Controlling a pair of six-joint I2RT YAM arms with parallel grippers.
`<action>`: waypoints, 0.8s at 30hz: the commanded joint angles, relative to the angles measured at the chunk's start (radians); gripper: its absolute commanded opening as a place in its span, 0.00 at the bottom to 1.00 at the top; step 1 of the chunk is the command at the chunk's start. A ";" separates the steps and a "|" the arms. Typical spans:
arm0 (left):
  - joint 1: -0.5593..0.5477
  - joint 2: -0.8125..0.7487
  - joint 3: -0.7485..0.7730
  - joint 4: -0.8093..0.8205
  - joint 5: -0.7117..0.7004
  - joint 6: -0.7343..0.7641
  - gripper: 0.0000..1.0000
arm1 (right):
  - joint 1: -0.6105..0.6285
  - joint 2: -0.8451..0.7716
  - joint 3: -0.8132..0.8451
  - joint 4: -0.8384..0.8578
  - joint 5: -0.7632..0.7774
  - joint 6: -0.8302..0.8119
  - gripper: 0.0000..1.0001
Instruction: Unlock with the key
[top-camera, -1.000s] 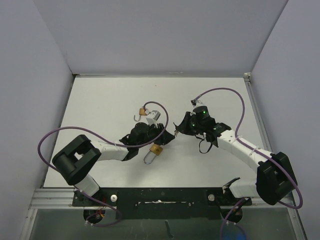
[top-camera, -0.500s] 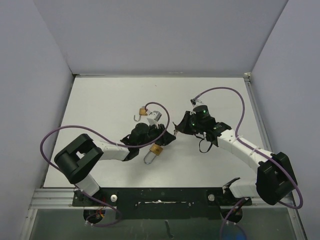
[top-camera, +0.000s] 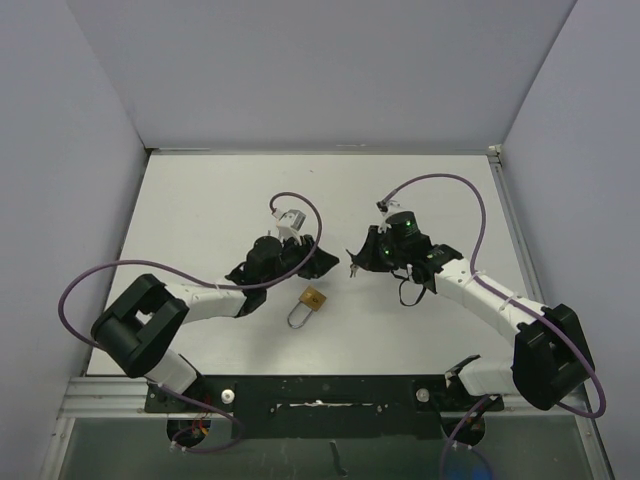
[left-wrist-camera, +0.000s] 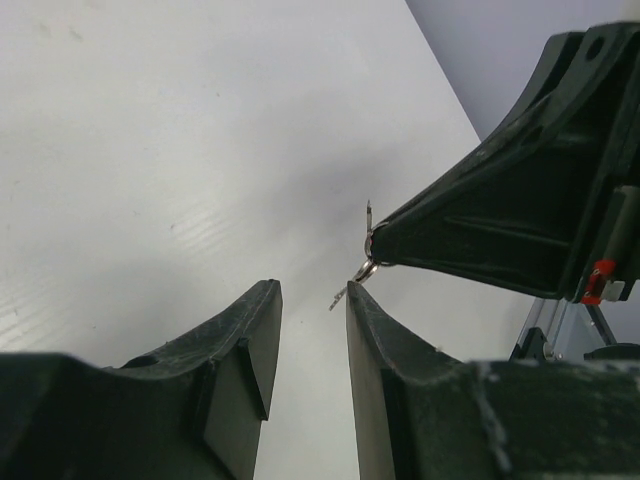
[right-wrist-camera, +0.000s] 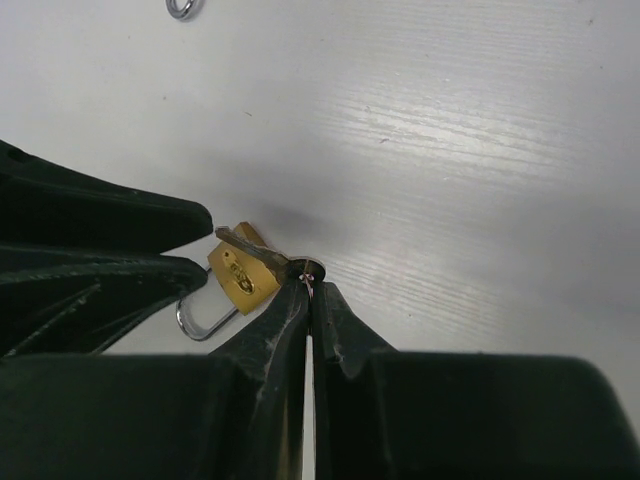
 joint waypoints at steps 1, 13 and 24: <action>0.027 -0.053 0.015 0.019 0.053 0.013 0.31 | -0.008 0.001 0.057 -0.027 -0.032 -0.107 0.00; 0.028 0.001 0.072 0.012 0.170 0.035 0.31 | -0.005 0.043 0.098 -0.118 -0.043 -0.233 0.00; 0.027 0.059 0.109 0.029 0.222 0.036 0.31 | 0.019 0.056 0.106 -0.128 -0.069 -0.274 0.00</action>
